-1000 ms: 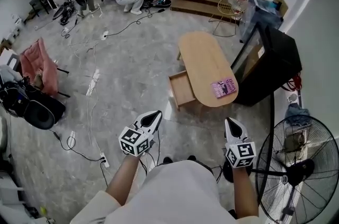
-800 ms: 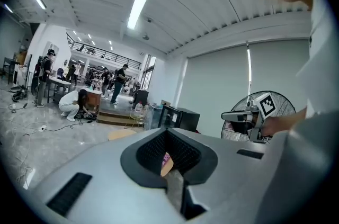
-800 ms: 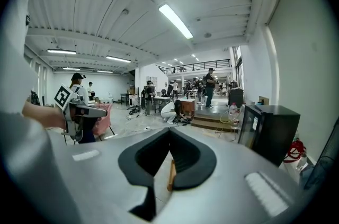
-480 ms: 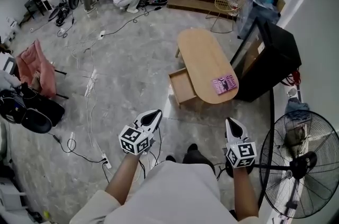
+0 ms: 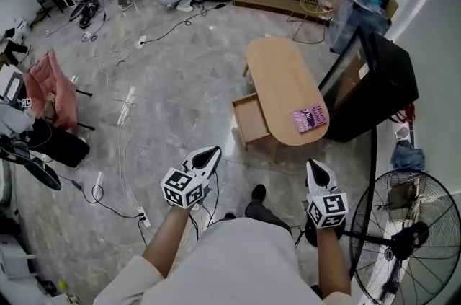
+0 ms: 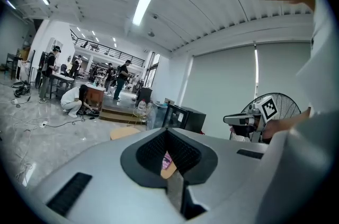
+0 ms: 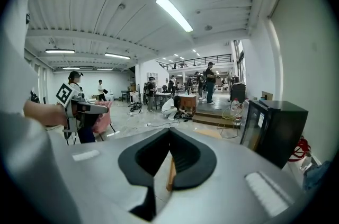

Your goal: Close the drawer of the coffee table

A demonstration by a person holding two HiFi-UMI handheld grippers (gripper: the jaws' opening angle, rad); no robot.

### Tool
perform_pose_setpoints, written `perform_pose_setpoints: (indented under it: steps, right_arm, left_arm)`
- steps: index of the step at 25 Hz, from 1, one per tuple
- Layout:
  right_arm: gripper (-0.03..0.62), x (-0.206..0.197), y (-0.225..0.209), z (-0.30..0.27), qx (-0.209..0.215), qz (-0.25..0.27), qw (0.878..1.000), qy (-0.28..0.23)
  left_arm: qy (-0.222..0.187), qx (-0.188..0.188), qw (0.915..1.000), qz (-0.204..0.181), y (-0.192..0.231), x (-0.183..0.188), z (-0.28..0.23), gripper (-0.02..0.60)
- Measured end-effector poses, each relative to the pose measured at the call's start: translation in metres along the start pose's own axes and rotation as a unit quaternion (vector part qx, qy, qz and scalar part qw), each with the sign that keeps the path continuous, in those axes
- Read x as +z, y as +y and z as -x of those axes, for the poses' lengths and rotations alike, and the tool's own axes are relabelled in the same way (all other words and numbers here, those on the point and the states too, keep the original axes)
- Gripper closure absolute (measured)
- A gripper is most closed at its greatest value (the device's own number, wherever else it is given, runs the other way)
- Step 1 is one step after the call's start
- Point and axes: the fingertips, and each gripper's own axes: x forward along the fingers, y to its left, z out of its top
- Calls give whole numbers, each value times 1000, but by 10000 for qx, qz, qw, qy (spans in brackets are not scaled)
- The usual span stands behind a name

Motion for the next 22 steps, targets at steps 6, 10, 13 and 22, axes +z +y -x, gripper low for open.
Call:
perform_pose_setpoints:
  steps: [6,10,13,22]
  right_arm:
    - [583,7,-34,-41,144,14,9999,67]
    - [583,14,-56,-66,239,7,9997,97]
    - [583,18,-75,-84,333,15,9994,105]
    - [583,16,-140,-128,547,130,9982,226]
  left_arm:
    - [71,103,9999,29,13,7,-42,575]
    - [98,216,9997,77,24,14,-66,575]
    - [132,297,9994,100,27,20,-87,575]
    - [188,464,9987,66,34,29,-160,575]
